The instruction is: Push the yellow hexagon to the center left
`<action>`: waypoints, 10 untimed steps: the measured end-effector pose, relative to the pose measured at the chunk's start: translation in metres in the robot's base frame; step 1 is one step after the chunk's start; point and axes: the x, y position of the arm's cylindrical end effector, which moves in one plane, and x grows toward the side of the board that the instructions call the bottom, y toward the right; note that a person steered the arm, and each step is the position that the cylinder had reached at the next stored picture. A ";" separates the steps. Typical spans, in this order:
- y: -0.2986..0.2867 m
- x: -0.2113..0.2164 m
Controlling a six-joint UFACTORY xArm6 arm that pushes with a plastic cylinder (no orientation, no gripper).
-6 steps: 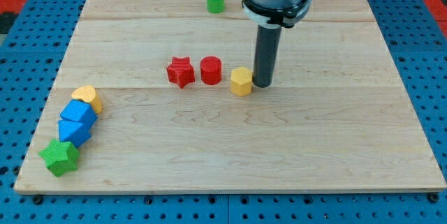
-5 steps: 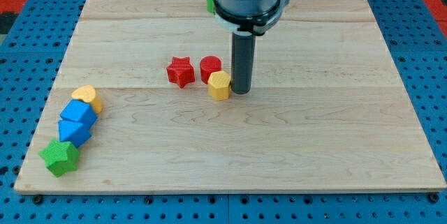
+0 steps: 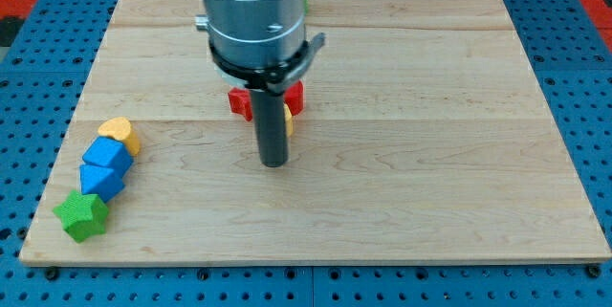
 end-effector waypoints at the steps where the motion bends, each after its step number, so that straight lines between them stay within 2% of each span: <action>1: 0.034 -0.021; 2: 0.030 -0.050; 5: -0.103 -0.028; 6: -0.109 -0.029; 7: -0.110 -0.058; 9: -0.191 -0.079; 10: -0.194 -0.082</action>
